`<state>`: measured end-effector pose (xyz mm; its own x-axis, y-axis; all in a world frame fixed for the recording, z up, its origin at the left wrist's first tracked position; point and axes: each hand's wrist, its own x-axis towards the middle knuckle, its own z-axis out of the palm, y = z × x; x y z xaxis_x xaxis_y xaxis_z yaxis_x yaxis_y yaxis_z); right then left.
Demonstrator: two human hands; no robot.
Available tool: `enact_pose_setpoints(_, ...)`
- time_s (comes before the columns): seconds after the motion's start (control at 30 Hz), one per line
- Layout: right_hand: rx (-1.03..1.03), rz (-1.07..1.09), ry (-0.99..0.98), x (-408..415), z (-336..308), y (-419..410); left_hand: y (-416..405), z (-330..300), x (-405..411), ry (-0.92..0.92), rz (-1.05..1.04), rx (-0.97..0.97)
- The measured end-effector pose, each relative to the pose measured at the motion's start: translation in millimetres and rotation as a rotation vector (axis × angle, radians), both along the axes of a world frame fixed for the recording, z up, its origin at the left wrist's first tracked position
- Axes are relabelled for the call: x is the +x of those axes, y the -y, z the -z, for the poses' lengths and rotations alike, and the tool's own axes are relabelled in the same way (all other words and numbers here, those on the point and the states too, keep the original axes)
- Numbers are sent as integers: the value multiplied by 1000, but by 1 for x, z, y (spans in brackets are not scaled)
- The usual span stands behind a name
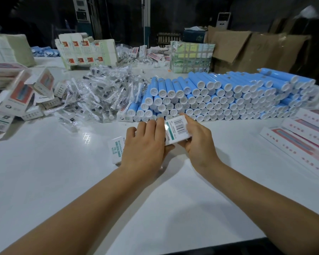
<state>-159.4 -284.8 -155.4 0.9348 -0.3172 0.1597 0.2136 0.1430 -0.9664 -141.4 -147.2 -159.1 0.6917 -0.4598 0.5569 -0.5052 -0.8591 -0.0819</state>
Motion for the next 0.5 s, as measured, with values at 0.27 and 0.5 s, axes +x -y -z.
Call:
enact_pose_setpoints(0.27, -259, 87, 57, -1, 2, -3, 3, -4, 8, -73, -25, -76)
enact_pose_setpoints(0.5, -558, 237, 54, -6, 11, -11, 5, 1, 8, -58, -38, -19)
